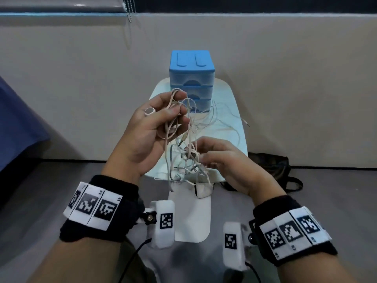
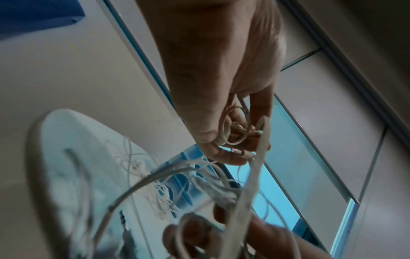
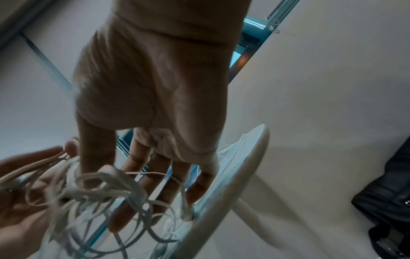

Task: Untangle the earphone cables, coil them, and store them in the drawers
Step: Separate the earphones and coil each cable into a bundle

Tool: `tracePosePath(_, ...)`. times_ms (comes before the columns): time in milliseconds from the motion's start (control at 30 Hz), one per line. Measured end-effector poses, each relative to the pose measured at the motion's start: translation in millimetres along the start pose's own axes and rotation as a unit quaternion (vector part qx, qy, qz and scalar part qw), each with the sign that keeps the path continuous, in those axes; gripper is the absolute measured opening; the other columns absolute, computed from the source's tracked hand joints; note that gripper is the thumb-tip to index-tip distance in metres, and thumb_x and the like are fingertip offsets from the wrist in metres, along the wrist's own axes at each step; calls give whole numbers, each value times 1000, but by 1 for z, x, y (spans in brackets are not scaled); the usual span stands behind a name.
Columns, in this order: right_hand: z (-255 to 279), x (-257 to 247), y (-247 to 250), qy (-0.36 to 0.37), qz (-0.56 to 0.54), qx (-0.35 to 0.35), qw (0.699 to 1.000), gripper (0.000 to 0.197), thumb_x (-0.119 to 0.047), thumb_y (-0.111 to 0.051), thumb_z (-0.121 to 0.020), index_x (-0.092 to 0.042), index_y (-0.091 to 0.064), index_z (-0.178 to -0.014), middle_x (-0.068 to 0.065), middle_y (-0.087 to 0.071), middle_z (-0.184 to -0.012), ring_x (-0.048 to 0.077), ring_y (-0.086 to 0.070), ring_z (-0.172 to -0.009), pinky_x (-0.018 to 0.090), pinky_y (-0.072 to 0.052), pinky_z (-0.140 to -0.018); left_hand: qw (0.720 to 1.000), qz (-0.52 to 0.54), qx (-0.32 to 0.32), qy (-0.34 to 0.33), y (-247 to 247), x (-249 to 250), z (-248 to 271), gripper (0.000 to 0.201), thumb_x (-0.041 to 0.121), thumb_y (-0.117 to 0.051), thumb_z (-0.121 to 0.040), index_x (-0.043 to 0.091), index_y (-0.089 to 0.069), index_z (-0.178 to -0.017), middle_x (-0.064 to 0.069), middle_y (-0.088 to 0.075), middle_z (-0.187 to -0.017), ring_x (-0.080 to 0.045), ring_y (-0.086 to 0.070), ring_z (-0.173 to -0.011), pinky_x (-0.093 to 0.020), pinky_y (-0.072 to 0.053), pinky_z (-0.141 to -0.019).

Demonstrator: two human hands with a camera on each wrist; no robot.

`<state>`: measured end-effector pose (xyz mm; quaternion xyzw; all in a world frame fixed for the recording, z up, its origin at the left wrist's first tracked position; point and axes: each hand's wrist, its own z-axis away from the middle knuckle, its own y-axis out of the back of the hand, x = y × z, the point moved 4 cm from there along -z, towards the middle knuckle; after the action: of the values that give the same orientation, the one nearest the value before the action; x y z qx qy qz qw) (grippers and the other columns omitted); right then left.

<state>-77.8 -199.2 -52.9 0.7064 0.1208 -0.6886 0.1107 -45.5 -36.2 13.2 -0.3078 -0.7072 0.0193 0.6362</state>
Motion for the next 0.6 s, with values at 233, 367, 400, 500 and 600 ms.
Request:
tracePosePath(233, 5, -2, -1, 24, 35, 54, 998, 11, -9, -65, -94, -10, -65, -83, 2, -70, -81, 13, -62, -77, 31, -46, -78, 999, 34, 3, 22, 17, -18, 21, 48, 3, -52, -91, 11, -61, -137, -7, -70, -109, -16, -69, -89, -33, -58, -90)
tracePosePath(367, 11, -14, 3, 34, -59, 87, 994, 15, -15, -62, -87, -20, -66, -74, 2, -68, -79, 13, -61, -73, 25, -47, -69, 997, 68, 35, 30, 22, -24, 28, 60, 0, -50, -78, 13, -62, -135, -11, -72, -110, -19, -72, -87, -32, -62, -81)
tracePosePath(400, 12, -17, 3, 36, -73, 91, 992, 13, -15, -62, -87, -19, -66, -75, 3, -67, -79, 12, -61, -71, 25, -47, -68, 996, 73, 45, 35, 23, -26, 29, 59, 1, -51, -77, 15, -63, -133, -10, -73, -107, -18, -72, -85, -32, -62, -79)
tracePosePath(500, 15, -22, 1, 42, -86, 98, 991, 13, -12, -63, -90, -14, -61, -78, 1, -64, -75, 10, -58, -67, 23, -45, -65, 995, 43, 69, 56, 22, -35, 32, 50, 8, -59, -78, 18, -64, -127, -6, -73, -100, -14, -69, -76, -26, -60, -70)
tracePosePath(600, 18, -21, -1, 33, -102, 100, 989, 19, -10, -62, -92, -16, -62, -74, -1, -65, -73, 10, -61, -67, 23, -46, -63, 995, 5, 78, 67, 19, -43, 35, 48, 9, -65, -80, 12, -64, -128, -4, -71, -92, -9, -55, -61, -18, -47, -54)
